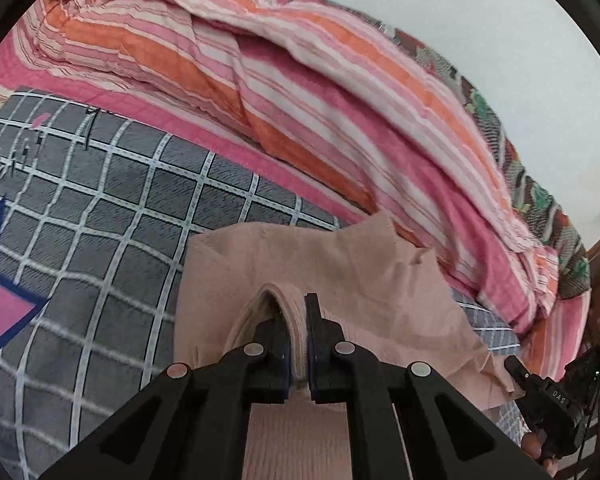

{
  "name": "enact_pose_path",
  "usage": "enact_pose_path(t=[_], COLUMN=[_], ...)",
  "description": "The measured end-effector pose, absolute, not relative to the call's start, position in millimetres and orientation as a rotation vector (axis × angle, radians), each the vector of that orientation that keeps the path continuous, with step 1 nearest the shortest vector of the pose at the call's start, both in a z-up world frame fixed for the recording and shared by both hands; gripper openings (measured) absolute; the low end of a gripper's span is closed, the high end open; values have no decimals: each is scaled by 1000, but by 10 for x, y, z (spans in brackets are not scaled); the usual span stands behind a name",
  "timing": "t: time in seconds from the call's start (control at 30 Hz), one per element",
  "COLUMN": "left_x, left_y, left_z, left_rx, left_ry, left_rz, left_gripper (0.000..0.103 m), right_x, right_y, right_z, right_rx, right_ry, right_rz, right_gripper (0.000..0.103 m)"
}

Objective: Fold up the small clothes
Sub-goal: 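Open both tools and release the folded hem onto the sweater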

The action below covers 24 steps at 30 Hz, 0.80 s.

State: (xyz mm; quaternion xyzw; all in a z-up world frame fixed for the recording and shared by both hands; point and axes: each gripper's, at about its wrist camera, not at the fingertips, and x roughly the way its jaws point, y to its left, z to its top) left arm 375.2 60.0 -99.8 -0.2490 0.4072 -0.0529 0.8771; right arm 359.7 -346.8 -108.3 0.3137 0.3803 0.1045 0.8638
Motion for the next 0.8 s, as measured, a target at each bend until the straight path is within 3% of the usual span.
enact_pose_path(t=[0.17, 0.23, 0.27, 0.33, 0.8], left_x=[3955, 4007, 4003, 3938, 2992], left_y=[612, 628, 636, 651, 684], left_z=[-1100, -1096, -1070, -987, -953], left_rx=[-560, -589, -588, -579, -379], left_ry=[884, 889, 876, 821, 828], left_rz=[-125, -142, -139, -154, -149], left_gripper=[10, 33, 40, 57, 59], right_x=[3873, 3970, 3980, 3934, 2747], right_y=[-3421, -3420, -3429, -3438, -3246], right_z=[-1269, -1315, -1316, -1261, -921], right_rx=[670, 686, 692, 685, 332], right_ry=[857, 886, 887, 862, 846], right_rz=[244, 257, 258, 267, 253], right_gripper=[11, 18, 22, 37, 37])
